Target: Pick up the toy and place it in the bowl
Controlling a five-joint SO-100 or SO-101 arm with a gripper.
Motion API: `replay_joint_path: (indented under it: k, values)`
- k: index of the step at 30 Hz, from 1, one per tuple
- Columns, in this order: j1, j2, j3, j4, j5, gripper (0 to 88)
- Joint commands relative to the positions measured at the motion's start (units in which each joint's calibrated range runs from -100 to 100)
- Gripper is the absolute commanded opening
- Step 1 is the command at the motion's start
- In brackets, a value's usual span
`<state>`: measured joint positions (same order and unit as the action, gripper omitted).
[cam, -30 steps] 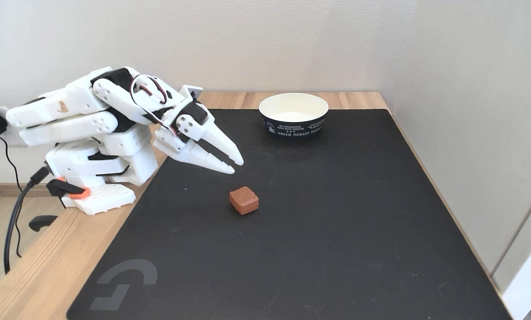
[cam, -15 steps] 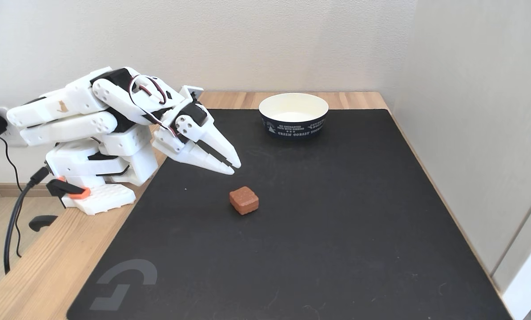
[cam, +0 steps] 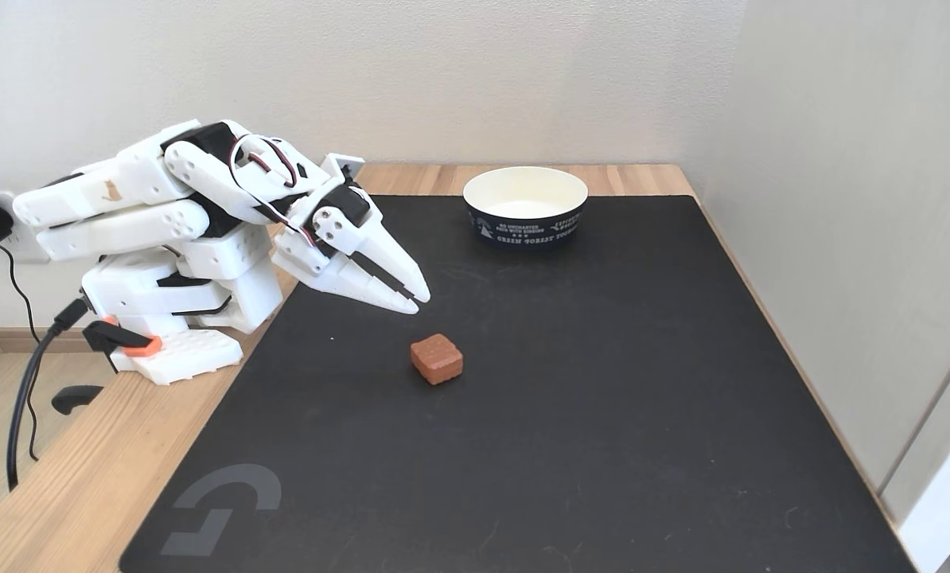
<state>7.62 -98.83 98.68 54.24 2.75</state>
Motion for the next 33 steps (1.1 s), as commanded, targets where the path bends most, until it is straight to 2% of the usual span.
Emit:
replay_joint_path:
  k: [1, 12, 14, 15, 16, 19, 33]
  values:
    - [0.37, -0.67, 0.78, -0.90, -0.04, 3.1]
    - [0.54, -0.67, 0.78, -0.90, -0.30, 5.8]
    - [0.54, -0.67, 0.78, -0.90, -0.30, 14.0]
    - [-0.13, -0.67, 0.78, -0.73, 0.06, 24.7]
    - [-0.21, -0.67, 0.78, -0.47, 0.17, 30.3]
    - [-0.21, -0.67, 0.78, -0.64, 0.27, 43.4]
    - [-1.47, -0.50, -1.74, 1.64, -0.82, 43.7]
